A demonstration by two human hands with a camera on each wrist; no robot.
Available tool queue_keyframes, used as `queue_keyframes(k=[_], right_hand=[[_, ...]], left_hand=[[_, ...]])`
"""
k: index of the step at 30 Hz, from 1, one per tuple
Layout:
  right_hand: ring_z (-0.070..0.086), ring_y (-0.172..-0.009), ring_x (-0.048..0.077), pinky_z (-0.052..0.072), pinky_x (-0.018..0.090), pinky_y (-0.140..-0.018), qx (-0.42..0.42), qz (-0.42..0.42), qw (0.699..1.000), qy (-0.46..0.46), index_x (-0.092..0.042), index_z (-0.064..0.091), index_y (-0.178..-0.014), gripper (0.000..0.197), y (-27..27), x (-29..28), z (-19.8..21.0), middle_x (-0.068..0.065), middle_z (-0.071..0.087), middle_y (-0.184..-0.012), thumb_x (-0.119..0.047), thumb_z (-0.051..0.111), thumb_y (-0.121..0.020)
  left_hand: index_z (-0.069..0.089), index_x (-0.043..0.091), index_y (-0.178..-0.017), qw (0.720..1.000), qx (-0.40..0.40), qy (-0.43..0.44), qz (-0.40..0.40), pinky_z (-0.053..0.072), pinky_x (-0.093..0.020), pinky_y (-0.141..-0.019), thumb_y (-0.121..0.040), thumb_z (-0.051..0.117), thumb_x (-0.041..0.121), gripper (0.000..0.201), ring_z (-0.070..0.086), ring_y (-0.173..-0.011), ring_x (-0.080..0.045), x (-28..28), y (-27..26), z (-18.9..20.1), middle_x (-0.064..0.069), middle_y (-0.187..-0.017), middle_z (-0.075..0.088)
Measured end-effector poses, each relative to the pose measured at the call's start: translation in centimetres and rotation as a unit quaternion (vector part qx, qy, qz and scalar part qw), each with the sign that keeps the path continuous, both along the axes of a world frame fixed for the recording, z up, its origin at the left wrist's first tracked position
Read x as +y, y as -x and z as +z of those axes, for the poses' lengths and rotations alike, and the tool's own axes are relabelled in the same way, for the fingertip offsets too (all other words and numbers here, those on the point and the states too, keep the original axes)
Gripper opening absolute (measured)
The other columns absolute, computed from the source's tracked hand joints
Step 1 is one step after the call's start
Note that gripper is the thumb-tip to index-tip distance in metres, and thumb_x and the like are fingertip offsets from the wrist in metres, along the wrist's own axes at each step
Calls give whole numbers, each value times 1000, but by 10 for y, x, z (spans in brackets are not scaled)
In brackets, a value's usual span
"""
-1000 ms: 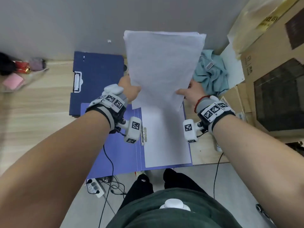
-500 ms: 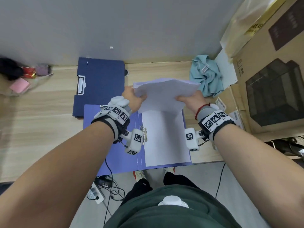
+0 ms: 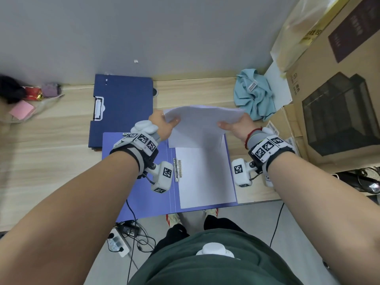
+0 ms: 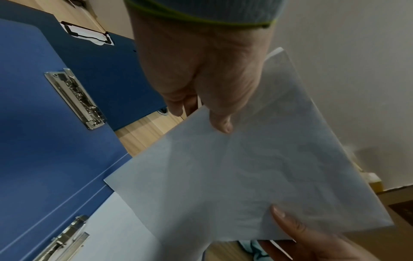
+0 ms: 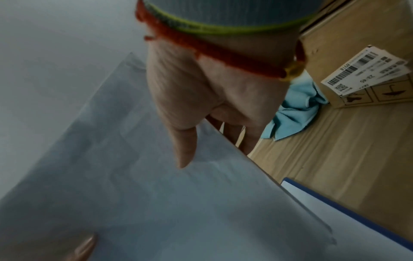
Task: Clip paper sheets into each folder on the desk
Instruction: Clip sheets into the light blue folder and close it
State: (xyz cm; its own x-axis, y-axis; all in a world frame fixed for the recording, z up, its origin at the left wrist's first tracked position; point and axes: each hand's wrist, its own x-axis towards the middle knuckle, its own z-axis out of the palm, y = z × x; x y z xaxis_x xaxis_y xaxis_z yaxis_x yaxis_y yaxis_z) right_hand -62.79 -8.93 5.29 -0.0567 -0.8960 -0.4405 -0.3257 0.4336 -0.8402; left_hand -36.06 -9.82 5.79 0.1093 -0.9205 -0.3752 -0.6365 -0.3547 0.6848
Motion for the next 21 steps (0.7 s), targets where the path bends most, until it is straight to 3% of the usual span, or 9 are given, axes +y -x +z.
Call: queue_keyframes(k=[2,4,7,11,12,15,17,19,21], right_hand=[[70,-99,19,54,40,-94,19,2,1000,-4,-9,69,-109,64,3,-1,-7,2,73,-107,-48,87,-61],[70,-95,18,55,37,-92,-4,-11,1000,9,-13,71,-102,33,-2,-1,-1,2,73,-105,-31,82,-76],[69,-88,17,57,36,-85,-21,-2,1000,14,-17,71,-99,11,-9,-2,3,3,72,-100,-16,72,-88],[65,-73,13,57,22,-56,33,57,997,-49,-9,68,-108,17,-22,0,-16,3,70,-95,-16,65,-93],[66,-75,15,56,24,-57,56,69,995,-55,-10,68,-110,19,-23,0,-22,5,71,-99,-19,65,-93],[68,-97,27,56,41,-87,106,110,982,-113,-17,67,-114,23,-29,7,-42,6,71,-112,-26,63,-93],[67,-102,29,53,45,-96,133,137,969,-153,-20,65,-114,23,-32,12,-61,5,70,-114,-28,61,-93],[66,-97,26,52,43,-96,152,148,962,-173,-24,64,-110,19,-31,20,-72,2,69,-108,-31,61,-92],[60,-81,20,53,32,-80,170,149,957,-183,-22,58,-105,12,-32,27,-78,1,63,-99,-29,59,-95]], left_hand=[[67,5,-95,1000,-8,0,-10,53,-42,-68,-78,64,59,57,65,-74,-35,2,3,6,-16,-85,70],[65,0,-86,1000,-9,17,-19,48,-39,-67,-91,64,40,40,62,-75,-31,1,3,7,-15,-85,70],[63,-1,-87,999,-7,33,-13,47,-39,-68,-94,60,36,38,63,-78,-34,-3,-4,0,-18,-88,68],[50,7,-72,1000,-31,-4,-2,35,-34,-62,-97,54,36,39,48,-65,-26,6,-28,-20,-13,-71,52],[54,11,-74,999,-28,-18,11,39,-33,-63,-95,56,36,33,50,-65,-27,12,-36,-24,-7,-71,54],[69,21,-98,994,-36,-64,83,48,-28,-70,-90,64,33,15,68,-88,-29,37,-71,-38,1,-88,68],[59,22,-121,976,-139,-114,121,46,-30,-80,-87,67,32,36,61,-107,-31,56,-99,-52,-6,-119,61],[41,21,-138,945,-225,-181,153,42,-38,-94,-85,68,36,61,50,-120,-36,72,-118,-60,-13,-138,44],[29,16,-145,930,-236,-230,161,40,-44,-99,-84,69,39,77,47,-124,-39,85,-131,-72,-16,-141,39]])
